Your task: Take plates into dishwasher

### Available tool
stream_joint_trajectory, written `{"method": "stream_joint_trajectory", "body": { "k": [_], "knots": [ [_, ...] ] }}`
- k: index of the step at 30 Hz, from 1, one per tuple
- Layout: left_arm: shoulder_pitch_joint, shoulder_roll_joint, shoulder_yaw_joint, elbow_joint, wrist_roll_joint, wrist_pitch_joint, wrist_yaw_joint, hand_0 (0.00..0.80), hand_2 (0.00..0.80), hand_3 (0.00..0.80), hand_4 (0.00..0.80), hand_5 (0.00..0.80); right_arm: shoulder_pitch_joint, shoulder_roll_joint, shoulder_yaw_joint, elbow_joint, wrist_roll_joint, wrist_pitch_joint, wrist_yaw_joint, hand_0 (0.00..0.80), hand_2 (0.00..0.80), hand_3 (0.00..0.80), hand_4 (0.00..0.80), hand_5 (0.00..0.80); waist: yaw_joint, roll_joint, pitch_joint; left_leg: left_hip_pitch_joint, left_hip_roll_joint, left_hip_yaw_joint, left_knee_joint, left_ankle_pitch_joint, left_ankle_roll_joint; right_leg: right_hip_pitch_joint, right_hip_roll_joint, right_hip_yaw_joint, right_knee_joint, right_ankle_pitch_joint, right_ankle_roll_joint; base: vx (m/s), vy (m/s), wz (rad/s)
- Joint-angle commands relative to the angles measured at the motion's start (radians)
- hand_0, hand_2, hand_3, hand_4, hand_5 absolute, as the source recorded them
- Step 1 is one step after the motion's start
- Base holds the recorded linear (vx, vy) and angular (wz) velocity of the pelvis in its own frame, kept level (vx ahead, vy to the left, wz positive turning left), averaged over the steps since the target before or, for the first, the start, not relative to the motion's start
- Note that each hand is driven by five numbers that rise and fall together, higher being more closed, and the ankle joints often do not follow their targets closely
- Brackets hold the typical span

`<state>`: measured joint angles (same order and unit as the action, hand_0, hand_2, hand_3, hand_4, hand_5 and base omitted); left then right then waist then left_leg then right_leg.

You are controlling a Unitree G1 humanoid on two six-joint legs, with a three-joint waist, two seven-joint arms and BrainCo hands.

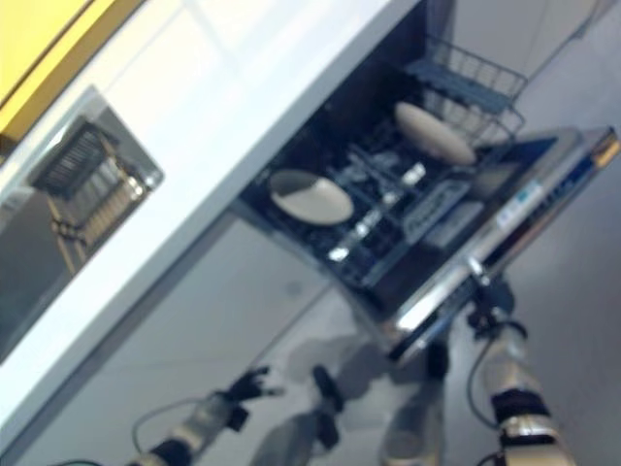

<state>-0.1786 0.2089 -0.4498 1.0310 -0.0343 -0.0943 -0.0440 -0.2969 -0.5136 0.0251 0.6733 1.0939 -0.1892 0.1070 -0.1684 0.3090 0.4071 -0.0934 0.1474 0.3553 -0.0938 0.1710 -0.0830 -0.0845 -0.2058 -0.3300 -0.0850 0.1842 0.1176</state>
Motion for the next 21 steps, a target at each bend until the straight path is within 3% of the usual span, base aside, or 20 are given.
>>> {"method": "stream_joint_trajectory", "body": {
  "k": [1, 16, 21],
  "knots": [
    [-0.029, 0.089, -0.028, -0.027, 0.007, 0.001, 0.008, 0.0, 0.0, 0.0, 0.0, 0.0, -0.281, 0.161, 0.183, -0.275, -0.155, -0.015, 0.214, 0.0, 0.0, 0.0, 0.0, 0.0, 0.137, -0.13, -0.03, 0.024, 0.02, 0.016, 0.007, -0.006, -0.078, -0.045, -0.043, -0.054, 0.248, -0.234, -0.022, 0.039, 0.041, -0.03],
    [0.018, 0.11, 0.014, 0.019, 0.057, 0.039, 0.021, 0.0, 0.0, 0.0, 0.0, 0.0, -0.232, 0.233, 0.209, -0.455, -0.205, 0.008, 0.24, 0.0, 0.0, 0.0, 0.0, 0.0, 0.174, -0.253, -0.117, 0.073, 0.024, 0.01, 0.008, -0.04, -0.058, 0.081, -0.022, -0.079, 0.126, -0.167, 0.012, 0.08, 0.023, 0.05],
    [0.034, 0.111, 0.024, 0.03, 0.066, 0.042, 0.024, 0.0, 0.0, 0.0, 0.0, 0.0, -0.21, 0.234, 0.211, -0.476, -0.201, 0.012, 0.246, 0.0, 0.0, 0.0, 0.0, 0.0, 0.185, -0.275, -0.14, 0.089, 0.019, 0.004, 0.007, -0.054, -0.05, 0.114, -0.013, -0.082, 0.088, -0.149, 0.022, 0.088, 0.046, 0.08]
  ]
}}
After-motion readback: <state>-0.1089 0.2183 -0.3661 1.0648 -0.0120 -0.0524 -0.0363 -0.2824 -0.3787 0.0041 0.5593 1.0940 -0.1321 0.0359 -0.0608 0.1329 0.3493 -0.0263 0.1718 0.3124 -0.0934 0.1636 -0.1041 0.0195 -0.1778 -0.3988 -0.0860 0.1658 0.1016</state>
